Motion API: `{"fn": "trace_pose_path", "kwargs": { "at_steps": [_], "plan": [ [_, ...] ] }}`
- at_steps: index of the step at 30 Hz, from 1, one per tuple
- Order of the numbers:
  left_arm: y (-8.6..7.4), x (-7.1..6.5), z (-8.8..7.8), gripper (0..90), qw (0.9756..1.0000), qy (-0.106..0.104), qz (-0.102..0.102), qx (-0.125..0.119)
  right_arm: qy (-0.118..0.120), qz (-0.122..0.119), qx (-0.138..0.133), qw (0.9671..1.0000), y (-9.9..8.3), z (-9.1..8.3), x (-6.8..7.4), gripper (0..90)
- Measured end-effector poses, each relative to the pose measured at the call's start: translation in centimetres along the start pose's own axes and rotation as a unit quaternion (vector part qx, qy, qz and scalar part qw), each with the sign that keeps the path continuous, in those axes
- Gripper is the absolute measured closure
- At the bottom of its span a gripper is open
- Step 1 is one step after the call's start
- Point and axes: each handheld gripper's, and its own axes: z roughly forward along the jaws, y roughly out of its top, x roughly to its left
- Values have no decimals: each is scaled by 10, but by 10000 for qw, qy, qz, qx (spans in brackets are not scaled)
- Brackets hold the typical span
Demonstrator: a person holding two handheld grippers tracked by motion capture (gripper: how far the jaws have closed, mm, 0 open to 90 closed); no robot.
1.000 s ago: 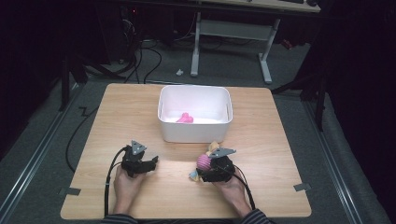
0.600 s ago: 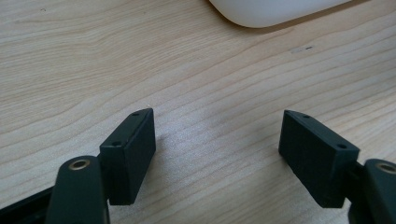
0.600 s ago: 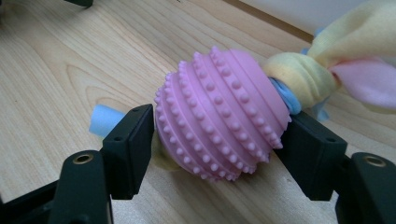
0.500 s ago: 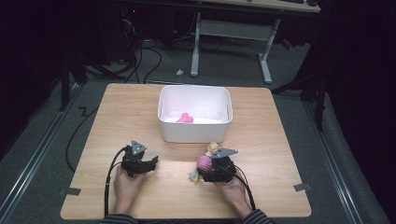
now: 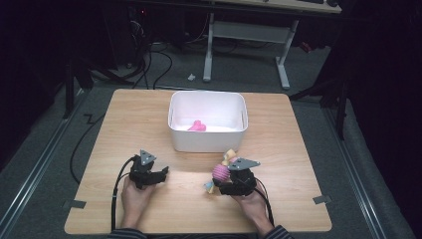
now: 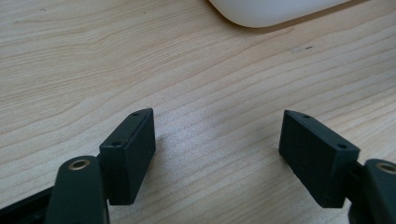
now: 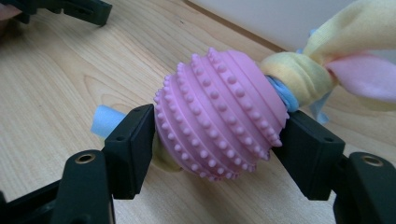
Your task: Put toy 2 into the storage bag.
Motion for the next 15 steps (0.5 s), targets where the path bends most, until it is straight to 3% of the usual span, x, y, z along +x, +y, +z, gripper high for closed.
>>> {"fn": "trace_pose_path", "kwargs": {
  "at_steps": [15],
  "plan": [
    [0,0,0,273,10000,-5,12,10,-38,-230,-205,9995,18,-38,-11,321]
  ]
}}
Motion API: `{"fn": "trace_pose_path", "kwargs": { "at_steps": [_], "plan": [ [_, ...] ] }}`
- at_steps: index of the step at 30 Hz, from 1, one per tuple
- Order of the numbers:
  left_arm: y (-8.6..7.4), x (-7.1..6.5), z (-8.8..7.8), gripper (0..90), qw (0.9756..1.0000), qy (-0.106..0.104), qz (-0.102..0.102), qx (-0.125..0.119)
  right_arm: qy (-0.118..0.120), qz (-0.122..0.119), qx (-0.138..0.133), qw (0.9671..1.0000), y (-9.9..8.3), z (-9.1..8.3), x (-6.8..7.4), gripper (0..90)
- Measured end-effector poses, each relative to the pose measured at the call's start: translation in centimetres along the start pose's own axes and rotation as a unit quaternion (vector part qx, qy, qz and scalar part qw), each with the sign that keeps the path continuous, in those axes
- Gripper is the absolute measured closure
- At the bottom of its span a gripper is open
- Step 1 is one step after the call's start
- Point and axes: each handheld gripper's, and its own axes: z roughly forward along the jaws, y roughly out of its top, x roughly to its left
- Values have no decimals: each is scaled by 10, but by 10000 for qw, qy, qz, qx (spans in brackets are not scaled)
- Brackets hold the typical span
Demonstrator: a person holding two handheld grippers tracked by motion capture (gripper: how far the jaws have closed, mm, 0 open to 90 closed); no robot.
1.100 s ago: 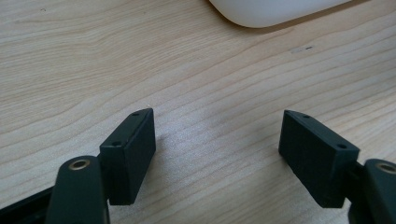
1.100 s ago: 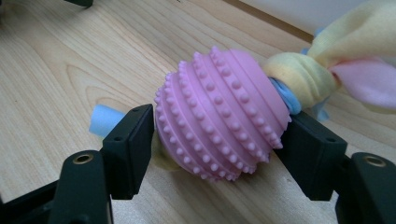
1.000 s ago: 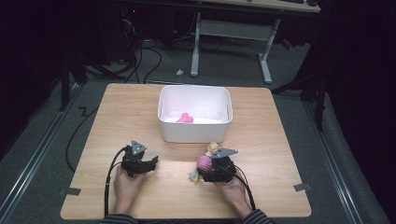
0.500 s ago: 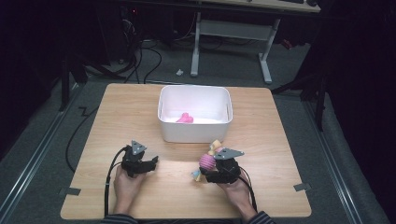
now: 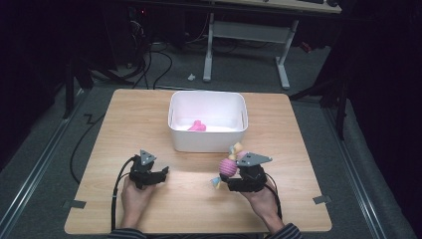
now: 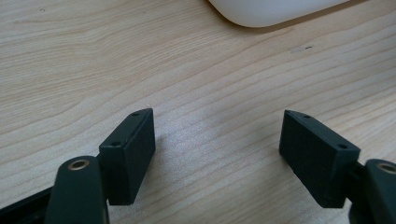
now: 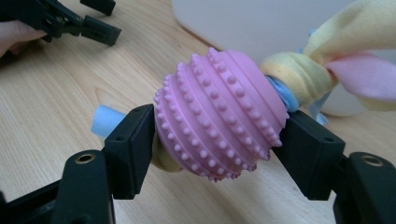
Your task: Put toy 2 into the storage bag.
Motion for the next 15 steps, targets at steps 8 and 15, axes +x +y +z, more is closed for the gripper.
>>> {"fn": "trace_pose_path", "kwargs": {
  "at_steps": [8,15],
  "plan": [
    [0,0,0,273,10000,0,-8,-9,-21,-44,-156,9999,16,-21,-13,321],
    [0,0,0,272,10000,-1,7,2,10,-120,-268,9996,37,-41,-25,321]
  ]
}}
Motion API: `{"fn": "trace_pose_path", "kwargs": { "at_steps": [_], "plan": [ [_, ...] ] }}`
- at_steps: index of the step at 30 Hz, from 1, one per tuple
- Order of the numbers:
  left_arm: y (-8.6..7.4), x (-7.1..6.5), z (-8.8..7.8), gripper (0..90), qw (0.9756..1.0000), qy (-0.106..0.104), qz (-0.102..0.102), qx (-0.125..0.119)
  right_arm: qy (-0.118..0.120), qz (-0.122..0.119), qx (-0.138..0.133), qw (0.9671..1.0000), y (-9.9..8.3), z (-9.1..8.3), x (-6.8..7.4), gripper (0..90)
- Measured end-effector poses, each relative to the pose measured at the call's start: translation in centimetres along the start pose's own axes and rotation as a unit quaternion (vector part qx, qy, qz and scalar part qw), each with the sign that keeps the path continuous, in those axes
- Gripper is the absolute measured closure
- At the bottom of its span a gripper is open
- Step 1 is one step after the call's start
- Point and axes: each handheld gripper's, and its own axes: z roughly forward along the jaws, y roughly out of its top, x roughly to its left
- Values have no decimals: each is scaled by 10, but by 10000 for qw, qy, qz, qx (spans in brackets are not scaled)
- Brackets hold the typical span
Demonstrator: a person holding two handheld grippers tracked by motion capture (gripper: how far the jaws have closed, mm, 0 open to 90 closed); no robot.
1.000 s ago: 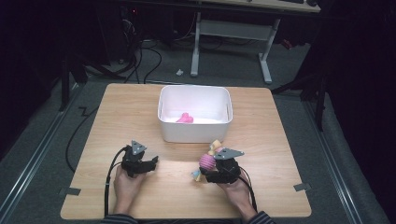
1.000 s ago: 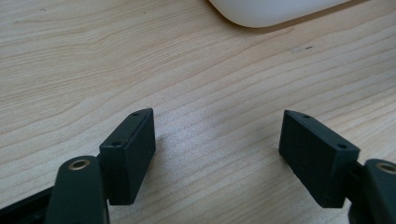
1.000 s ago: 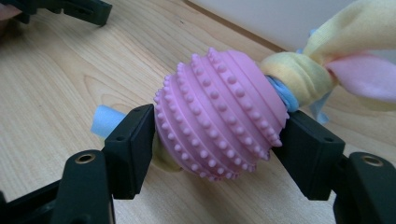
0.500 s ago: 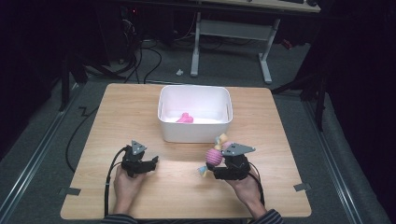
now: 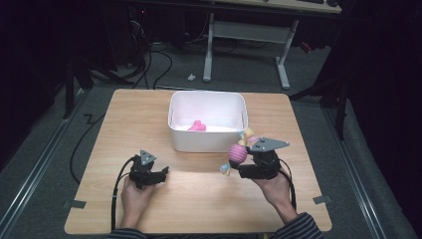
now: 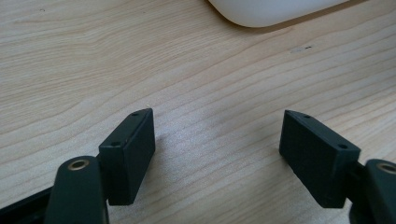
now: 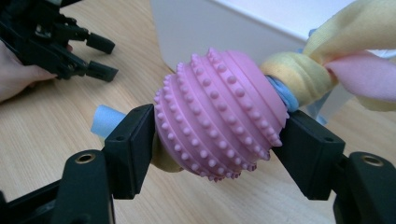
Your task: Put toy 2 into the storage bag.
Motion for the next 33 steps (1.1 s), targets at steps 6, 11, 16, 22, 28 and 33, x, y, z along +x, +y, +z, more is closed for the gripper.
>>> {"fn": "trace_pose_path", "kwargs": {
  "at_steps": [6,11,16,22,28,33],
  "plan": [
    [0,0,0,271,10000,1,-12,-9,34,-123,-107,9999,22,-12,-9,321],
    [0,0,0,271,10000,-2,-2,-4,33,-162,-111,9998,39,-14,-19,321],
    [0,0,0,271,10000,-2,-3,-3,-2,-204,-76,9998,58,-8,-27,321],
    [0,0,0,271,10000,-3,-9,-7,9,-163,24,9999,73,6,-35,320],
    [0,0,0,271,10000,-4,-8,-8,-55,-149,124,9998,87,22,-41,318],
    [0,0,0,271,10000,-2,1,-1,-155,-83,216,9996,95,34,-47,317]
  ]
}}
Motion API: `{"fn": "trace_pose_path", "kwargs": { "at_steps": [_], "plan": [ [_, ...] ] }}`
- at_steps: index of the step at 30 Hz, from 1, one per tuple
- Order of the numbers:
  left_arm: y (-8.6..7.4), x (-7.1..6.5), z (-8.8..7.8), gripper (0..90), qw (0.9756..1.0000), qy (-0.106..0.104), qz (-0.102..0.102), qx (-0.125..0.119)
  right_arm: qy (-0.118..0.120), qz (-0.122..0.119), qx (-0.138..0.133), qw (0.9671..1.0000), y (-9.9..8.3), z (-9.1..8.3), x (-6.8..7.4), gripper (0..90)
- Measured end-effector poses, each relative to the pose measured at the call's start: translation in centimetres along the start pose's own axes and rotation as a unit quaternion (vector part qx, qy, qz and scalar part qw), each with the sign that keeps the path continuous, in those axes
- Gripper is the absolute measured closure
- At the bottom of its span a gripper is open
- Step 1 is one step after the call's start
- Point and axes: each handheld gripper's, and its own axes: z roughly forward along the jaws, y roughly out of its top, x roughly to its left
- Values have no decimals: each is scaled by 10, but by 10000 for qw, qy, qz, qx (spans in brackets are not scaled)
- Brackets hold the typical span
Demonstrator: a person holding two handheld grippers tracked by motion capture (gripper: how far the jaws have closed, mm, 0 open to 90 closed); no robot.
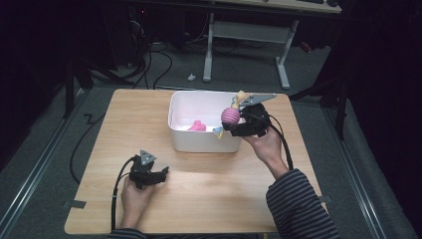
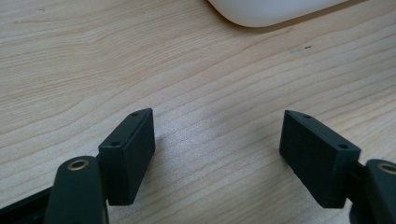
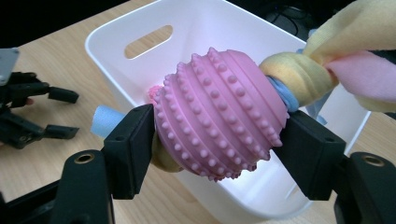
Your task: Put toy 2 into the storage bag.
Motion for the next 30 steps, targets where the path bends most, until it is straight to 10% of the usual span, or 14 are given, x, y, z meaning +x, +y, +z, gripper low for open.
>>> {"fn": "trace_pose_path", "kwargs": {
  "at_steps": [30],
  "plan": [
    [0,0,0,267,10000,-14,16,7,-49,308,853,9959,4,64,-7,307]
  ]
}}
